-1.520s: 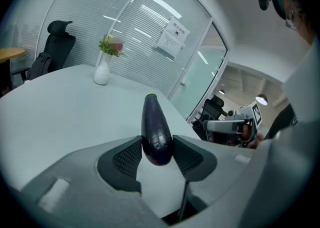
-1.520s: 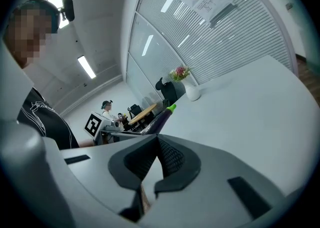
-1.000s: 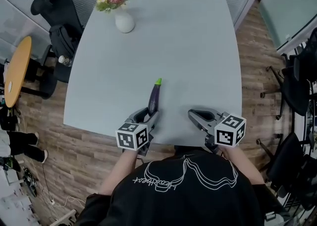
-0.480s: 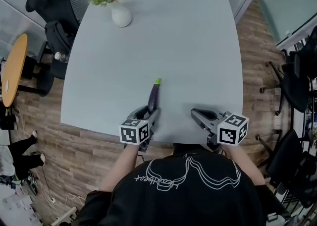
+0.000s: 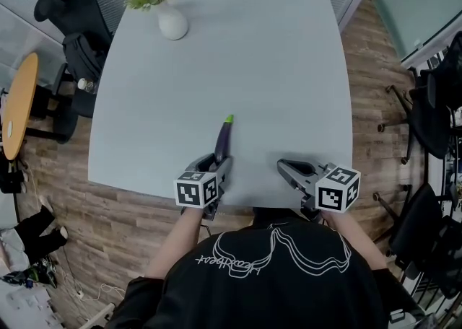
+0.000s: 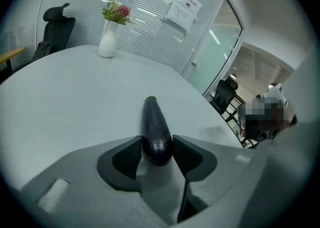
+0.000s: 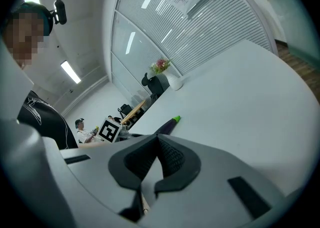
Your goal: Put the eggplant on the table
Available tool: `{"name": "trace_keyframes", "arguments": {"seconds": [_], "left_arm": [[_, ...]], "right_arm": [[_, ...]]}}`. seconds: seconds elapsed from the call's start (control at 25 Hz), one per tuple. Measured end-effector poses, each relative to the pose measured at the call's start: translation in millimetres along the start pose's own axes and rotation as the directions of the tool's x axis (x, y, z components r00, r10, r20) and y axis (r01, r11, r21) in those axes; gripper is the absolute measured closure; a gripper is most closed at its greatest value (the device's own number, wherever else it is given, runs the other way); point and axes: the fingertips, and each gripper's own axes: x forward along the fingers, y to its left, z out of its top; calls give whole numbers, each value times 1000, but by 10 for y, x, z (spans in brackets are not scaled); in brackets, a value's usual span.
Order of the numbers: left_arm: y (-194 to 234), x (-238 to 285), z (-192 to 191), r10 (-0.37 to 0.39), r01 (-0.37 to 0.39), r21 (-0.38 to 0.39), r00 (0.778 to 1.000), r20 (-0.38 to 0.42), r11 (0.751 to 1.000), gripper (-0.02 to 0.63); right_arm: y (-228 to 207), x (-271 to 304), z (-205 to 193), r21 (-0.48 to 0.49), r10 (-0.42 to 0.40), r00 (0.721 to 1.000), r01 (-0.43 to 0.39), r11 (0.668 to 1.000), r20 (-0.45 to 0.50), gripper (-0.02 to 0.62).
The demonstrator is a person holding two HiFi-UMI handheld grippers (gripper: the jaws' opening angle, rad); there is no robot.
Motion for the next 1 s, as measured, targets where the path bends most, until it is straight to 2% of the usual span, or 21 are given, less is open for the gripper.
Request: {"name": "trace_keyframes", "arguments": {"seconds": [0.24, 0.56, 0.72, 0.84, 1.0], "left_arm": [[33, -10, -2, 11, -11, -12, 1000, 7, 1000, 407], [9, -85, 4, 13, -10, -57, 999, 51, 998, 351], [-14, -248, 118, 7, 0, -64, 994, 106, 998, 351], [-89, -431, 195, -4, 12, -61, 990, 141, 998, 351], [-329, -753, 308, -46, 65, -81, 974, 223, 995, 353]], "right_arm": [[30, -17, -14, 13, 0, 1000, -1, 1000, 9, 586], [117, -75, 7, 5, 4, 1000, -4, 1000, 26, 586], [153, -117, 72, 0, -12, 997, 12, 1000, 73, 586], [225, -168, 122, 2, 5, 994, -5, 1000, 113, 586], [375, -233, 174, -47, 13, 989, -6, 999, 145, 586]]}}
